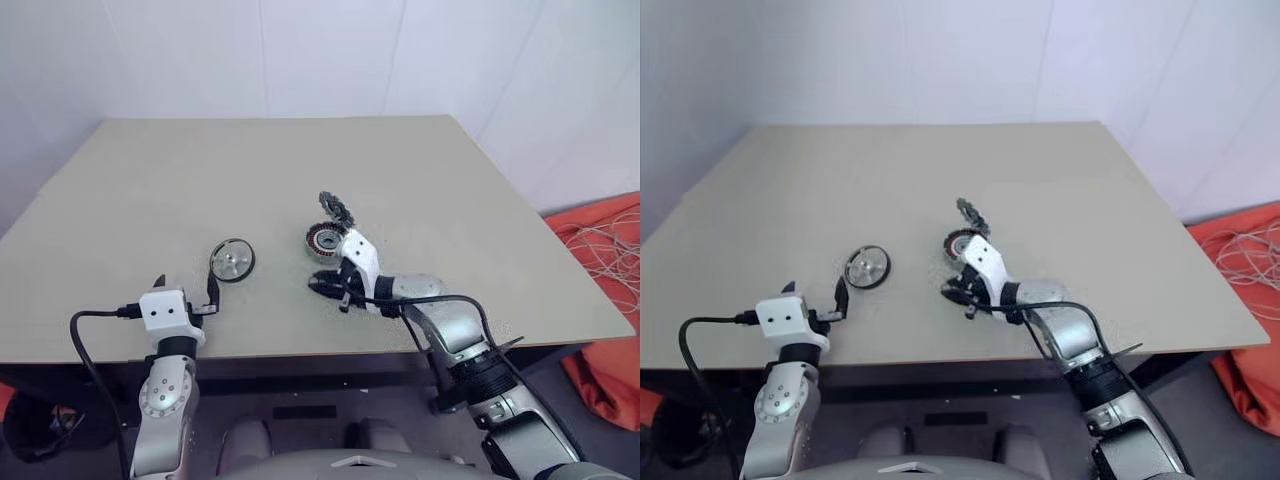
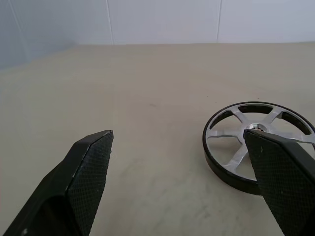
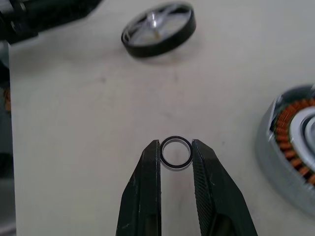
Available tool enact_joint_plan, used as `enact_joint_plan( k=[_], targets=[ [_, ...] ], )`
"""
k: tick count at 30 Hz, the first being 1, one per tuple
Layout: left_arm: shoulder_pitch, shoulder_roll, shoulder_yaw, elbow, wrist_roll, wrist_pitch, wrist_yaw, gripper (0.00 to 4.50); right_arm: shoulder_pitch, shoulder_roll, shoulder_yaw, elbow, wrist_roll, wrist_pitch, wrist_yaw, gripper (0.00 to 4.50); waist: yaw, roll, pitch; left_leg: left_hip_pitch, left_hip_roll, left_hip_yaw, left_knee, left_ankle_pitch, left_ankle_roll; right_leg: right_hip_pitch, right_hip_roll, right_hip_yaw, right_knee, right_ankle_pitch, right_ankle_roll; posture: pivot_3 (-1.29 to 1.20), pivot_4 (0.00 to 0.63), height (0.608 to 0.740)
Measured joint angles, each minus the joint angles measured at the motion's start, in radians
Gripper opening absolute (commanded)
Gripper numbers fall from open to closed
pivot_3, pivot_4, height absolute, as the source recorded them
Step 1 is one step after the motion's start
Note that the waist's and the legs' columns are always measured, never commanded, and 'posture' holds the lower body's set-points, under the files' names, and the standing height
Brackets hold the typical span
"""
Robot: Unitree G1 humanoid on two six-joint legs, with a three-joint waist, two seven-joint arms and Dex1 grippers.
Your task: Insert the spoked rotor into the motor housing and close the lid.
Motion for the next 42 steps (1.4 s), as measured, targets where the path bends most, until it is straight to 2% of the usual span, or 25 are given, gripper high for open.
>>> enact_joint_plan(
  k=[6, 16, 28, 42],
  targets=[
    [-0.005, 0.000, -0.002, 0.000, 0.000, 0.001, -0.007, 4.50, -0.085, 0.071, -0.018, -0.003, -0.011, -0.006, -0.102, 0.60, 0.002, 0.000, 0.000, 0.000, 0.000, 0.000, 0.000, 0.000, 0.000, 0.000, 0.000, 0.000, 0.000, 0.000, 0.000, 0.00, 0.000, 0.740],
    [-0.011, -0.006, -0.006, 0.001, 0.005, 0.006, -0.003, 4.50, -0.144, 0.129, -0.008, 0.122, -0.114, 0.008, -0.266, 0.60, 0.001, 0.001, 0.001, -0.002, 0.000, 0.001, -0.002, 0.000, 0.000, -0.003, 0.000, 0.000, 0.000, 0.000, -0.001, 0.00, 0.000, 0.740],
    [-0.018, -0.003, -0.003, 0.007, 0.006, 0.006, -0.003, 4.50, -0.172, 0.129, -0.053, 0.232, -0.142, 0.050, -0.357, 0.60, 0.001, 0.002, 0.002, -0.001, 0.000, 0.001, -0.002, 0.000, 0.000, -0.002, 0.000, 0.000, 0.000, 0.000, -0.002, 0.00, 0.000, 0.740],
    [-0.024, 0.000, 0.001, 0.009, 0.006, 0.006, -0.003, 4.50, -0.178, 0.124, -0.070, 0.257, -0.167, 0.065, -0.410, 0.60, 0.001, 0.006, 0.004, -0.001, 0.000, 0.002, -0.002, 0.000, 0.000, -0.002, 0.000, 0.000, 0.001, 0.000, -0.002, 0.00, 0.000, 0.740]
  ],
)
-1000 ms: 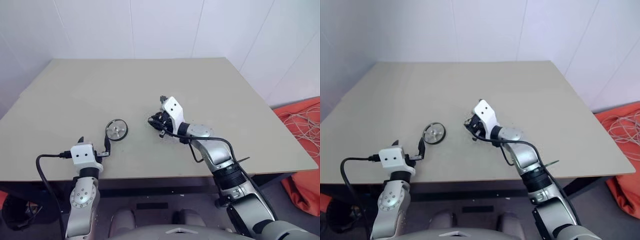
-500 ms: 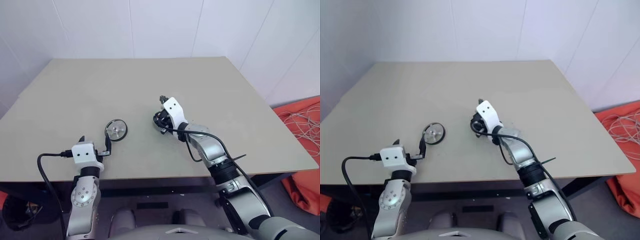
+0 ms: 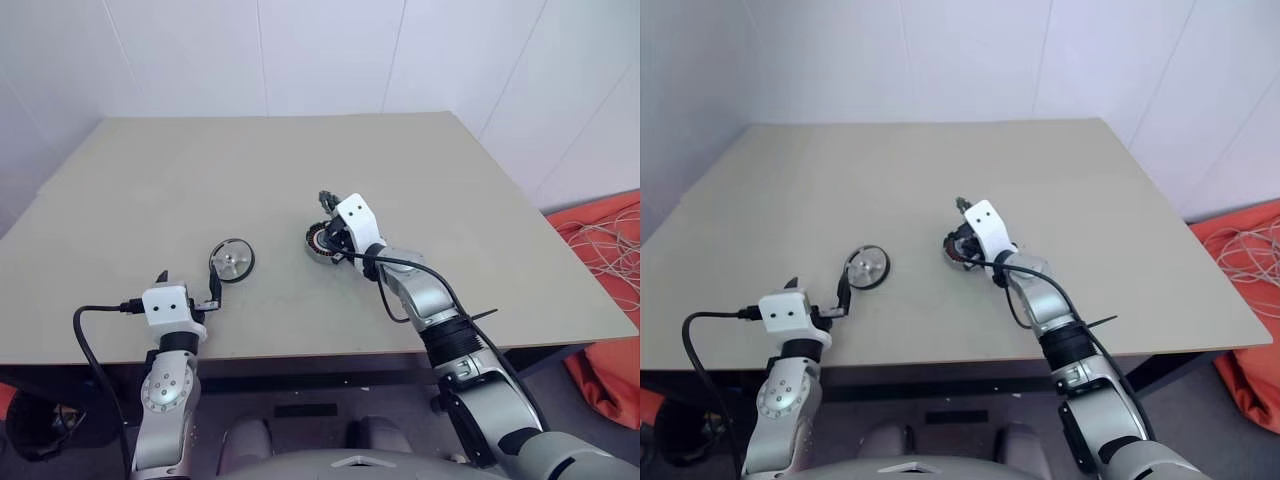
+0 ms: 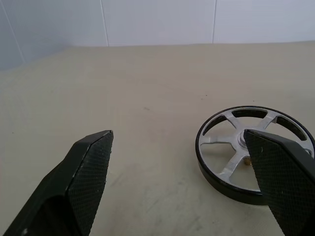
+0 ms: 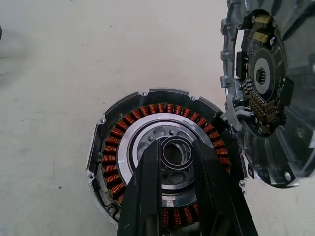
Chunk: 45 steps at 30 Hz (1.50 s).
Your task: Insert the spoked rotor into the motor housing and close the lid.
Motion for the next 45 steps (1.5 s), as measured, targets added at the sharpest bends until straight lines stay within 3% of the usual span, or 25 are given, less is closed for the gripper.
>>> enact_joint_plan(
  k=[9, 10, 16, 18, 21, 28, 29, 45],
  targets=[
    [-0.004, 0.000, 0.000, 0.005, 0.000, 0.000, 0.001, 4.50, -0.011, 0.006, 0.000, 0.013, -0.004, 0.002, 0.002, 0.60, 0.000, 0.000, 0.000, 0.000, 0.000, 0.000, 0.000, 0.000, 0.000, 0.000, 0.000, 0.000, 0.000, 0.000, 0.000, 0.00, 0.000, 0.740],
    [-0.005, 0.000, 0.000, 0.006, 0.000, 0.000, 0.001, 4.50, -0.011, 0.006, 0.000, 0.014, -0.006, 0.001, 0.003, 1.31, 0.000, 0.000, 0.000, 0.000, 0.000, 0.000, 0.000, 0.000, 0.000, 0.000, 0.000, 0.000, 0.000, 0.000, 0.000, 0.00, 0.000, 0.740],
    [-0.008, -0.001, 0.000, 0.010, 0.000, 0.000, 0.001, 4.50, -0.013, 0.007, 0.000, 0.015, -0.010, 0.000, 0.004, 3.27, 0.000, 0.000, 0.000, 0.000, 0.000, 0.000, 0.000, 0.000, 0.000, 0.000, 0.000, 0.000, 0.000, 0.000, 0.000, 0.00, 0.000, 0.740],
    [-0.008, -0.001, 0.000, 0.011, 0.000, 0.000, 0.001, 4.50, -0.013, 0.006, -0.001, 0.008, -0.004, 0.000, 0.016, 3.27, 0.000, 0.000, 0.000, 0.000, 0.000, 0.000, 0.000, 0.000, 0.000, 0.000, 0.000, 0.000, 0.000, 0.000, 0.000, 0.00, 0.000, 0.740],
    [-0.008, -0.001, 0.000, 0.013, 0.000, 0.000, 0.001, 4.50, 0.004, 0.003, -0.005, -0.025, 0.018, 0.007, 0.053, 2.64, 0.000, 0.000, 0.001, 0.000, 0.000, 0.000, 0.000, 0.000, 0.000, 0.000, 0.000, 0.000, 0.000, 0.000, 0.000, 0.00, 0.000, 0.740],
    [-0.011, 0.000, 0.000, 0.023, -0.001, 0.000, -0.001, 4.50, 0.026, -0.009, -0.016, -0.067, 0.036, 0.026, 0.088, 0.19, 0.000, 0.001, 0.001, 0.000, 0.000, 0.000, 0.000, 0.000, 0.000, 0.000, 0.000, 0.000, 0.000, 0.000, 0.000, 0.00, 0.000, 0.740],
    [-0.012, 0.000, 0.000, 0.023, -0.001, 0.000, -0.002, 4.50, 0.028, -0.009, -0.016, -0.067, 0.036, 0.028, 0.088, 0.02, 0.000, 0.001, 0.001, 0.000, 0.000, 0.000, 0.000, 0.000, 0.000, 0.000, 0.000, 0.000, 0.000, 0.000, 0.000, 0.00, 0.000, 0.740],
    [-0.012, 0.000, 0.000, 0.029, -0.001, 0.000, -0.004, 4.50, 0.010, 0.002, -0.017, -0.064, 0.026, 0.026, 0.050, 0.02, 0.000, 0.001, 0.001, 0.000, 0.000, 0.000, 0.000, 0.000, 0.000, 0.000, 0.000, 0.000, 0.000, 0.000, 0.000, 0.00, 0.000, 0.740]
  ],
)
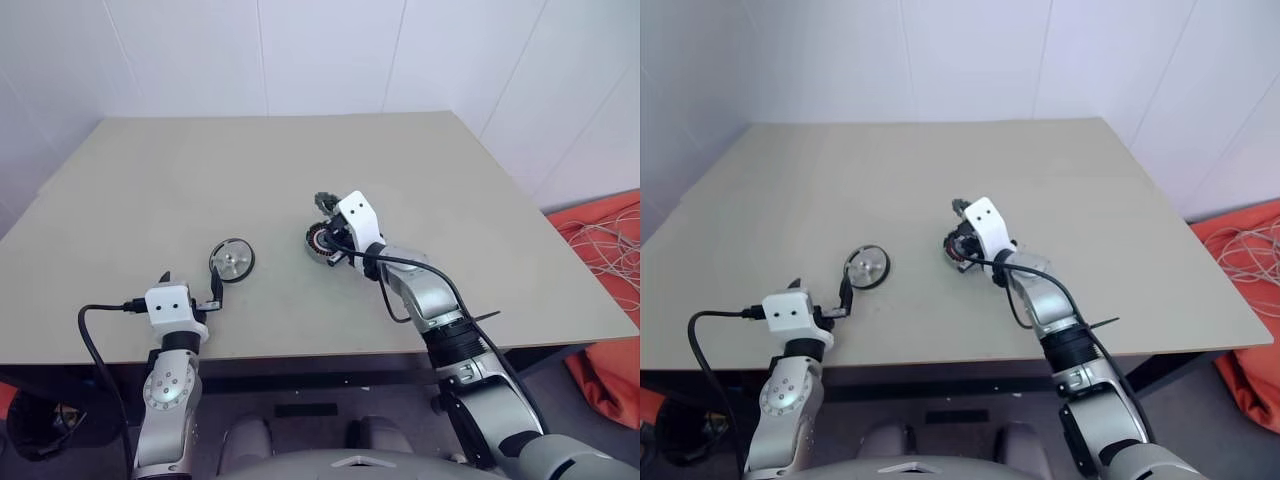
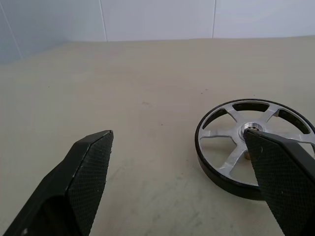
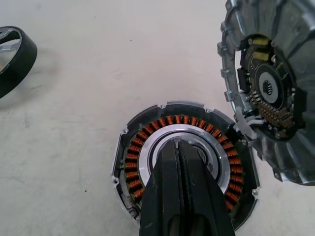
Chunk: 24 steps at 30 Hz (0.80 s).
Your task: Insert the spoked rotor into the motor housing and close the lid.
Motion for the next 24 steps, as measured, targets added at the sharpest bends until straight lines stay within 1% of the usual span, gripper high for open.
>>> enact_joint_plan(
  k=[14, 24],
  targets=[
    [-0.003, 0.000, 0.000, 0.003, 0.001, -0.001, 0.004, 4.50, -0.063, 0.004, -0.001, 0.119, -0.040, -0.038, -0.059, 0.02, 0.000, 0.001, 0.001, 0.000, 0.000, 0.000, 0.000, 0.000, 0.000, -0.001, 0.000, 0.000, 0.000, 0.000, 0.000, 0.00, 0.000, 0.740],
    [-0.004, 0.000, 0.000, 0.003, 0.001, -0.002, 0.004, 4.50, -0.067, 0.004, -0.002, 0.136, -0.044, -0.053, -0.067, 0.02, 0.000, 0.002, 0.001, -0.001, 0.000, 0.001, -0.001, 0.000, 0.000, -0.001, 0.000, 0.000, 0.000, 0.000, -0.001, 0.00, 0.000, 0.740]
  ],
)
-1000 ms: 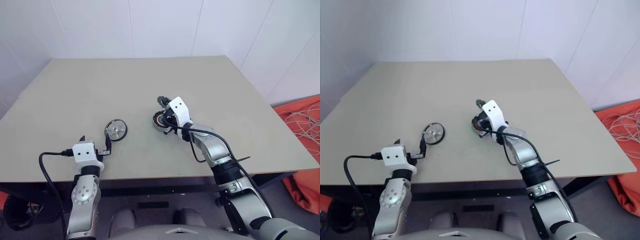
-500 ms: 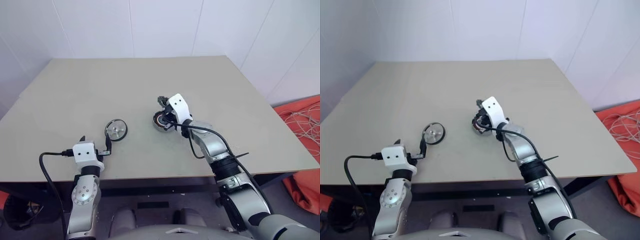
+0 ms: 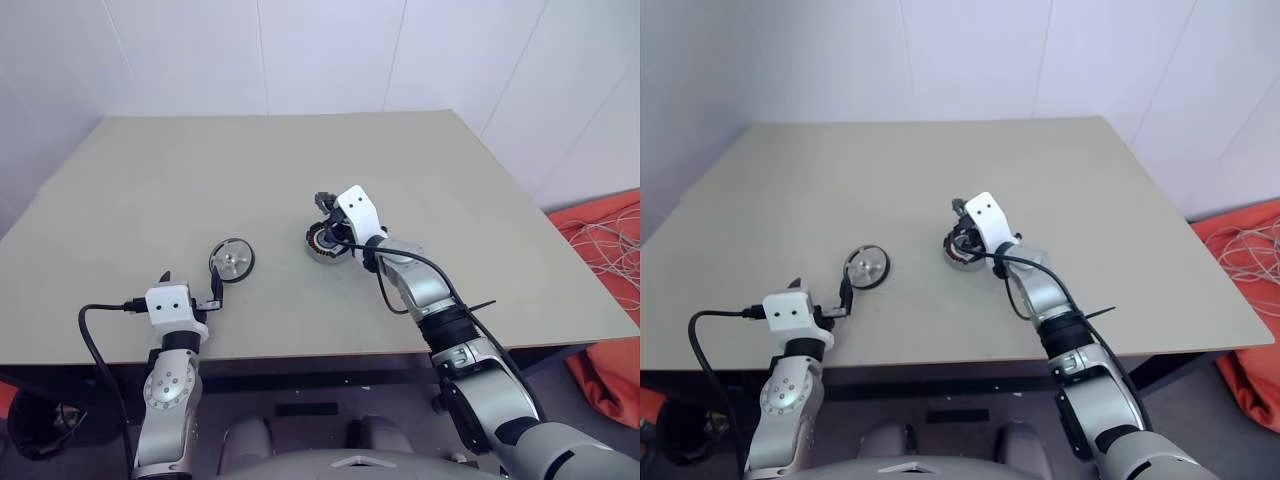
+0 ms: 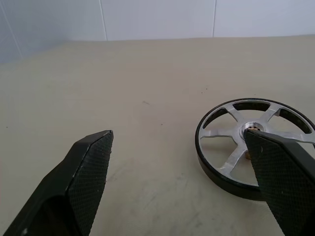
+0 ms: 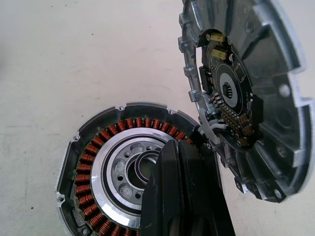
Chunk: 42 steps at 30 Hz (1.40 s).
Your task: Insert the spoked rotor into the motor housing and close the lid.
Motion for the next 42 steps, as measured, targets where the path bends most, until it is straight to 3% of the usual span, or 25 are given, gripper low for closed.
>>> enact_joint_plan(
  k=[42],
  targets=[
    [-0.016, -0.002, -0.001, 0.008, 0.001, 0.000, -0.002, 4.50, 0.010, -0.035, 0.029, -0.058, 0.004, 0.071, 0.132, 0.02, 0.001, 0.000, 0.000, 0.000, 0.000, 0.000, 0.000, 0.000, 0.000, 0.000, 0.000, 0.000, 0.000, 0.000, -0.001, 0.00, 0.000, 0.740]
  ],
)
